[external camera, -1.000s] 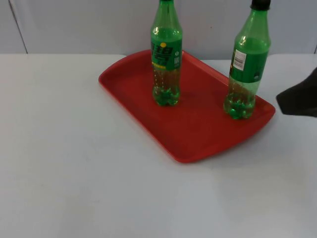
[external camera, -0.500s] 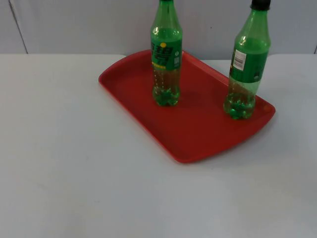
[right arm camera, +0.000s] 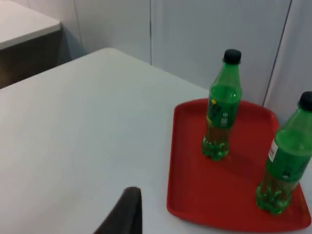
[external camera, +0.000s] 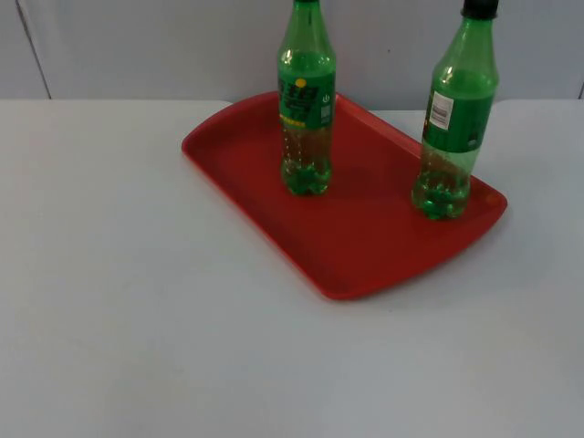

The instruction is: Place the bottle upright on the tray.

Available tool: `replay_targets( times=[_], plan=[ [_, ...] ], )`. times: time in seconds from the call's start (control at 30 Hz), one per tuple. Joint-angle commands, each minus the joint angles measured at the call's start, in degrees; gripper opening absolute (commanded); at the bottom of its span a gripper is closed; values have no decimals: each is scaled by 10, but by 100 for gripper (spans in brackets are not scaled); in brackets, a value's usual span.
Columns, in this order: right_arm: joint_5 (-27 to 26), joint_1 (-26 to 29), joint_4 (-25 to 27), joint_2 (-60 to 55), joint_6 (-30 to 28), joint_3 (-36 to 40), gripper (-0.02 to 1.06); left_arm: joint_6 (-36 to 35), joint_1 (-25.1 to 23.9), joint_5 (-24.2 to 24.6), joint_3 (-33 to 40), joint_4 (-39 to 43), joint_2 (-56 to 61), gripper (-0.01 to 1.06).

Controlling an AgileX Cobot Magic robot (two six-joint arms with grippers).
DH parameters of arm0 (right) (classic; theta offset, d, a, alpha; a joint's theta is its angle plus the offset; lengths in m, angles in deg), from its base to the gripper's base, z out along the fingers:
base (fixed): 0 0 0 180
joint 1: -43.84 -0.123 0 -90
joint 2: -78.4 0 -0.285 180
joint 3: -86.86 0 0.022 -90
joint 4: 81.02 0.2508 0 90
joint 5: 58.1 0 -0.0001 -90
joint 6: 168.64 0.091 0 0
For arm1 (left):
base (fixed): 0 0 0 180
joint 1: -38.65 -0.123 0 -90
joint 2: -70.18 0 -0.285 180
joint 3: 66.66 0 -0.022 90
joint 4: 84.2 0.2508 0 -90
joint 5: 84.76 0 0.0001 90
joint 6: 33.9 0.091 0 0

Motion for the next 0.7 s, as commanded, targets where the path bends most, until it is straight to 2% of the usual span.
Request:
replay_targets(
  times=[0.0,0.17,0.27,0.33,0.37,0.43,0.57,0.67],
  plan=[
    [22,0,-3,24,-16,5,105,0,4,-2,2,3,2,105],
    [63,1,-26,62,-8,5,105,0,4,-2,2,3,2,105],
    [85,1,-73,86,39,6,105,0,4,-2,2,3,2,105],
    [96,1,-115,106,91,6,105,0,4,-2,2,3,2,105],
    [96,1,-115,106,91,6,105,0,4,-2,2,3,2,105],
    [105,1,-149,134,130,6,105,0,4,-2,2,3,2,105],
    [130,1,-178,173,157,6,105,0,4,-2,2,3,2,105],
    [169,1,-199,211,180,6,105,0,4,-2,2,3,2,105]
  ],
)
